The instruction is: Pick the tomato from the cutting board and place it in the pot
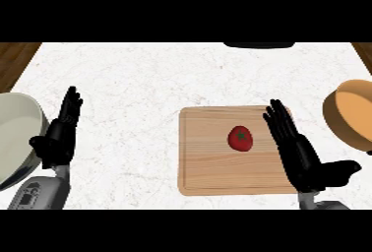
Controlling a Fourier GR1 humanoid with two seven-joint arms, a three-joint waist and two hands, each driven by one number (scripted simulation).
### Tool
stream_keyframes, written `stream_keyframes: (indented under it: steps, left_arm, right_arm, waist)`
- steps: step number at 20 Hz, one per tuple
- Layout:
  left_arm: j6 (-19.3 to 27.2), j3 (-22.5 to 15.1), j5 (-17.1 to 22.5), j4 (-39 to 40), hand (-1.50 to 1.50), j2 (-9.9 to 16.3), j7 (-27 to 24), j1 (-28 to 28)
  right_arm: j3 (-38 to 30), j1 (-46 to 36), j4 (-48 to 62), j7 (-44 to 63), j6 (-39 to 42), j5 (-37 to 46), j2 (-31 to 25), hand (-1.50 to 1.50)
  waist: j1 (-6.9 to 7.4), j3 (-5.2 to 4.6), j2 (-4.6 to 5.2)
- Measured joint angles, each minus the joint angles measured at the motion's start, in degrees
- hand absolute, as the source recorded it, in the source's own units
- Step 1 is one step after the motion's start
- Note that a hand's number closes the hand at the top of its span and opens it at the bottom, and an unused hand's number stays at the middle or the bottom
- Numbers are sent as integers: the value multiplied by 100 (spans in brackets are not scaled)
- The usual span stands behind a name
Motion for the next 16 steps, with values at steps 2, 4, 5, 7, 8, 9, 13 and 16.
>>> stream_keyframes:
  steps: [2, 4, 5, 7, 8, 9, 13, 16]
  left_arm:
    - [27, 24, 13, -70, 0, -37, -37, 74]
    - [28, 21, 61, -159, 0, -95, -60, 161]
    - [39, 30, 86, -190, 0, -121, -59, 187]
    - [71, 54, 144, -238, 0, -189, -64, 262]
    - [83, 77, 184, -263, 0, -220, -64, 302]
    - [81, 82, 230, -297, 0, -262, -59, 337]
    - [33, -85, 297, -580, 0, -451, -51, 492]
    - [-12, -238, 296, -826, 0, -529, -12, 608]
  right_arm:
    - [-85, 117, -268, -256, -188, 315, -130, 150]
    - [-319, 105, -603, -608, -542, 777, -333, 150]
    - [-472, 73, -774, -813, -731, 1038, -460, 150]
    - [-869, 191, -828, -1007, -1193, 1588, -772, -150]
    - [-1133, 343, -762, -992, -1544, 1788, -823, -150]
    - [-1354, 484, -732, -1008, -1922, 1984, -800, -150]
    - [-1355, 1183, -1122, -1543, -3237, 2928, -256, -150]
    - [-854, 1732, -1581, -2010, -3949, 3728, 265, -150]
  waist:
    - [-83, -9, -1]
    - [-200, -22, -54]
    - [-278, -30, -91]
    - [-515, -71, -140]
    - [-650, -72, -150]
    - [-726, -69, -151]
    - [-614, -44, -113]
    - [-463, -40, -79]
